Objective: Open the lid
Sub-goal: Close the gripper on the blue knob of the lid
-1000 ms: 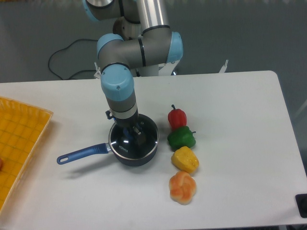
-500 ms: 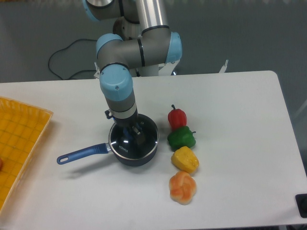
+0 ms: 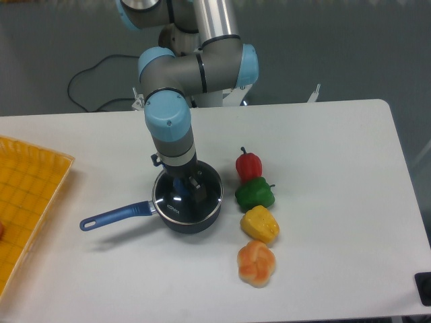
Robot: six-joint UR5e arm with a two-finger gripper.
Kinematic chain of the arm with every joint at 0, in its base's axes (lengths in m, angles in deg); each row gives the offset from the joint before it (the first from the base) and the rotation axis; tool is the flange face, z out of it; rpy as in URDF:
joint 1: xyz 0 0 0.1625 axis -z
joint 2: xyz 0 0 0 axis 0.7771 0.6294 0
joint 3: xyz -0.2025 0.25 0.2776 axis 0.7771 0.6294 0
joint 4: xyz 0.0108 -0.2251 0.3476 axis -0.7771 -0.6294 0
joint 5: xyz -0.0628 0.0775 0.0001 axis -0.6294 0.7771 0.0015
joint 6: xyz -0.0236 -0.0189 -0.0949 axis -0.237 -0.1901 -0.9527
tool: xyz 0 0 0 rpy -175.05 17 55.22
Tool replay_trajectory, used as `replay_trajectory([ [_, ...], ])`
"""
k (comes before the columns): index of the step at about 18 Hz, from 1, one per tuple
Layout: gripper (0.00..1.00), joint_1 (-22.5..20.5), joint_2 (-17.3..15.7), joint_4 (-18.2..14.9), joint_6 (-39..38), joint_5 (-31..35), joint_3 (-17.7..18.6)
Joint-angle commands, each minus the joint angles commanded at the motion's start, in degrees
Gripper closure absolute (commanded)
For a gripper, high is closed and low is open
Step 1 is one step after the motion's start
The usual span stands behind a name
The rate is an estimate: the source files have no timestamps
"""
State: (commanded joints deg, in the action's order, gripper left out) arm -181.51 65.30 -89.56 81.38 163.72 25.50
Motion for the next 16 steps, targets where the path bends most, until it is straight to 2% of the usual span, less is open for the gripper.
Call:
replay_trajectory([
  [2, 0.28, 0.00, -0.09, 0.00, 0.00, 0.00, 0.00],
  [9, 0.38, 0.00, -0.09, -0.09, 0.00, 0.00, -0.09],
  [16, 0.40, -0.70, -1.05, -0.61, 0.00, 0.00, -0.70],
])
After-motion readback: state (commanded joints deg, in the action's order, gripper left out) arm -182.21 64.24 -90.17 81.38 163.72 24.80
